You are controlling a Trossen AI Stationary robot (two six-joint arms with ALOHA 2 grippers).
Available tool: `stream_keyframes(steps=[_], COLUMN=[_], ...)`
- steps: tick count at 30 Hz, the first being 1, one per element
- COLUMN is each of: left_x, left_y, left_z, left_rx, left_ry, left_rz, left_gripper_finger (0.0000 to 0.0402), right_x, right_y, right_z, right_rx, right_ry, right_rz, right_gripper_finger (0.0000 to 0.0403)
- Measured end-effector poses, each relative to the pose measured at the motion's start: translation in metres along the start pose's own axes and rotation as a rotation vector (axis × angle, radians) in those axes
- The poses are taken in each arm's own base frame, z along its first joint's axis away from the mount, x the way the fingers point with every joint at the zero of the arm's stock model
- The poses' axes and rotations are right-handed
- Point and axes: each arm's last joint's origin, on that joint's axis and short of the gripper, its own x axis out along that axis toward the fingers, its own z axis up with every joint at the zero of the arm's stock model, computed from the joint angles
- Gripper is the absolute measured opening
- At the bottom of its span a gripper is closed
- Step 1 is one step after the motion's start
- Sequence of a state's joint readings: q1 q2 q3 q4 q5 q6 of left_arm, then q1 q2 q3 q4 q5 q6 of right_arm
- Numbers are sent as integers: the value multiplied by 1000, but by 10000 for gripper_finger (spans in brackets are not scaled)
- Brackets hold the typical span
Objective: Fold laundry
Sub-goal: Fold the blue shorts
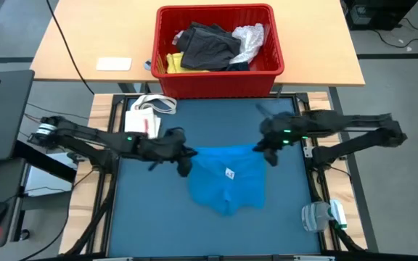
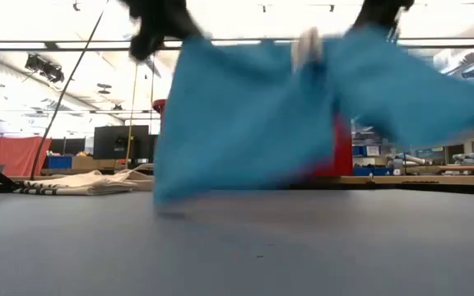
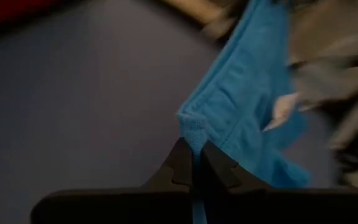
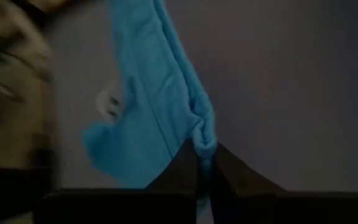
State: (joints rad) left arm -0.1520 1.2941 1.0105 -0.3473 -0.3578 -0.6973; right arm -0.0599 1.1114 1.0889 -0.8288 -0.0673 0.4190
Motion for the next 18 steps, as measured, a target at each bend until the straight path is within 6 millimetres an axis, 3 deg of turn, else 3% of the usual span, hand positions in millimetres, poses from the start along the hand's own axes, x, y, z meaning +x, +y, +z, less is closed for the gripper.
stream_keyframes(steps=[5, 8, 11, 14, 18], left_x=[55, 82, 100, 106, 104], left_y=[36, 61, 83, 100, 119], left_z=[-26, -36, -37, -31, -26], left_rx=[-71, -69, -122, -178, -172], left_ry=[113, 189, 239, 260, 311], left_rz=[214, 325, 387, 398, 446], left_gripper_finger=[20, 33, 38, 40, 41], right_x=[76, 106, 122, 125, 125], right_y=[-62, -100, -126, -130, -103], right_z=[9, 13, 16, 18, 20], right_rx=[17, 92, 221, 361, 367], right_ry=[-15, 18, 57, 60, 41], right_rz=[-251, -297, -310, -289, -179], right_gripper_finger=[34, 92, 154, 193, 202])
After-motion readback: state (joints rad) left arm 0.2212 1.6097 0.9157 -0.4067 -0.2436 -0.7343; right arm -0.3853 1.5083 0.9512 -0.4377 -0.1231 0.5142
